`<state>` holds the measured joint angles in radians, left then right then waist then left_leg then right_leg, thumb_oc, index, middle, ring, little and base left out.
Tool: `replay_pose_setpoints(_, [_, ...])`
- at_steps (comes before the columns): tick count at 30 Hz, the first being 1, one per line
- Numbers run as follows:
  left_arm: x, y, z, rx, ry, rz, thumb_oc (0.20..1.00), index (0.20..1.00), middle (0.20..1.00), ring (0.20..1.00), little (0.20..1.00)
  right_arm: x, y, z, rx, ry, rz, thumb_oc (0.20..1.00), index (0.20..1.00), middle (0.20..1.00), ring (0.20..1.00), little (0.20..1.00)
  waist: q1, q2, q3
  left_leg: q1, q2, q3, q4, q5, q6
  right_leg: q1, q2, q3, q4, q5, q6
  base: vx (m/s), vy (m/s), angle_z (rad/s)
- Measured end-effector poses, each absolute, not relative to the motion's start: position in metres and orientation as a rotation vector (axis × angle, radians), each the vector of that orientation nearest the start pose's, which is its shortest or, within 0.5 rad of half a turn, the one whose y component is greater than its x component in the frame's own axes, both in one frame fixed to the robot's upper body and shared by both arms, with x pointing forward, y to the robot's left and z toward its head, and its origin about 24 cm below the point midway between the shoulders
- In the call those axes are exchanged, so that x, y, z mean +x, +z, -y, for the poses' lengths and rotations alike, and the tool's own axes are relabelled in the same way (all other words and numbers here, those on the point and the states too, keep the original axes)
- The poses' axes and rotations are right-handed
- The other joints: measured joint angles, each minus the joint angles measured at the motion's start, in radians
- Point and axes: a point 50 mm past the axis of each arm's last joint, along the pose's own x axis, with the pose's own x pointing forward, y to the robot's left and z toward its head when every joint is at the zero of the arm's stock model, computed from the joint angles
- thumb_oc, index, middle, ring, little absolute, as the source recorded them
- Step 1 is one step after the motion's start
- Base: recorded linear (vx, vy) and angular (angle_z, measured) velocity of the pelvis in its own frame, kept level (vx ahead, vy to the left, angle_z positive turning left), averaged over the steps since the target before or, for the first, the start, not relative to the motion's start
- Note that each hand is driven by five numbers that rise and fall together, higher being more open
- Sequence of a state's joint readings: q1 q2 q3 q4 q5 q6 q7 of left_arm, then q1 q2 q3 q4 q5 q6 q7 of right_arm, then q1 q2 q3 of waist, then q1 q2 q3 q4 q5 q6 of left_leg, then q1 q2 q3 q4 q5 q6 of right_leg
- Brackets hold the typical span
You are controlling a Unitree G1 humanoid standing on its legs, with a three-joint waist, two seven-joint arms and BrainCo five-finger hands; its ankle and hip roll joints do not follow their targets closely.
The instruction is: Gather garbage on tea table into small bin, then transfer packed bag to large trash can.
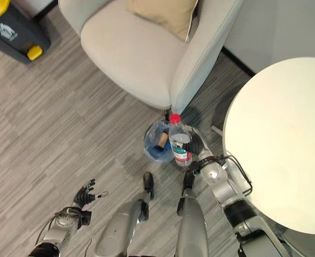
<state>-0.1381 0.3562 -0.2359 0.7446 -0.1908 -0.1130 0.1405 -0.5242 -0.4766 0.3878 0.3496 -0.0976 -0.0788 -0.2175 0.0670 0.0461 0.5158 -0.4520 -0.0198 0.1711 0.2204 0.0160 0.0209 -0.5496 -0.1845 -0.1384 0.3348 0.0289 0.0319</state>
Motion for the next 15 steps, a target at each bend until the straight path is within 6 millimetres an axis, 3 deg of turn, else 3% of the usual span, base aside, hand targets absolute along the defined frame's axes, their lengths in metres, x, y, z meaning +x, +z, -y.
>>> replay_pose_setpoints(7, [0.265, -0.041, -0.217, 0.25, 0.092, -0.376, 1.0, 1.0, 1.0, 1.0, 1.0, 0.366, 0.17, 0.134, -0.717, 0.068, 0.443, 0.2, 0.2, 0.2, 0.2, 0.2, 0.019, 0.0, 0.047, -0.291, 0.023, -0.046, 0.249, -0.052, 0.002, -0.267, -0.015, -0.003, 0.238, -0.072, -0.042, -0.05, -0.034, 0.16])
replay_pose_setpoints(14, [0.286, -0.022, -0.211, 0.25, 0.095, -0.296, 1.0, 1.0, 1.0, 1.0, 1.0, 0.387, 0.229, 0.132, -0.775, -0.042, 0.569, 0.2, 0.2, 0.2, 0.2, 0.2, 0.041, 0.001, 0.064, -0.593, 0.02, -0.107, 0.524, -0.111, -0.015, -0.547, -0.066, -0.034, 0.537, -0.184, -0.099, 0.01, -0.039, 0.28])
replay_pose_setpoints(15, [0.287, -0.022, -0.209, 0.253, 0.088, -0.298, 1.0, 1.0, 1.0, 1.0, 1.0, 0.388, 0.23, 0.134, -0.775, -0.057, 0.566, 0.2, 0.2, 0.2, 0.2, 0.2, 0.054, -0.001, 0.065, -0.614, 0.021, -0.112, 0.536, -0.117, -0.021, -0.569, -0.068, -0.034, 0.555, -0.191, -0.098, 0.04, -0.028, 0.17])
